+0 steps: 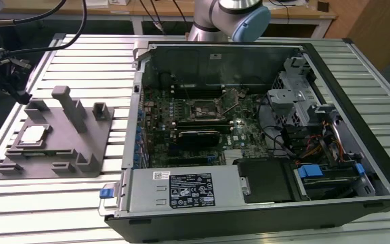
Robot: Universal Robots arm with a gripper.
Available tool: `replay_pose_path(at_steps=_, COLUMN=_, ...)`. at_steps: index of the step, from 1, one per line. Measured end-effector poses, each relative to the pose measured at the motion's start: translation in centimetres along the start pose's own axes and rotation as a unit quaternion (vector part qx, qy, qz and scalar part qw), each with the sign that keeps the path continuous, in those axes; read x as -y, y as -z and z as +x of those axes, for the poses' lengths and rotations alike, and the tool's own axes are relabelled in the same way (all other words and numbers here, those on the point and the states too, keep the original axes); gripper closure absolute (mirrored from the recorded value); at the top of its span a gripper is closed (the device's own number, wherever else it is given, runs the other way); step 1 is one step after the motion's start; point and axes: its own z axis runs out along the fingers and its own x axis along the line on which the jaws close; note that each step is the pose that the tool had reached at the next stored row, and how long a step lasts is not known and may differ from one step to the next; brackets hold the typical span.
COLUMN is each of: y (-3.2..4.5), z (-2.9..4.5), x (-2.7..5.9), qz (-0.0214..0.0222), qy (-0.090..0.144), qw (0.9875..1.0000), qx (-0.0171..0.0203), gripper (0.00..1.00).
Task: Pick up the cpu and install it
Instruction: 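Pick up the cpu and move it towards the insertion slot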
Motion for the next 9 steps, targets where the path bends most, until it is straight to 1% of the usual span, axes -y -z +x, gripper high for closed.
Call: replay_pose_path(at_steps=9, y=-0.90, z=0.85, x=0.11, qz=0.0010, qy=0.000, qw=1.0000, qx=0.0003, gripper=0.89)
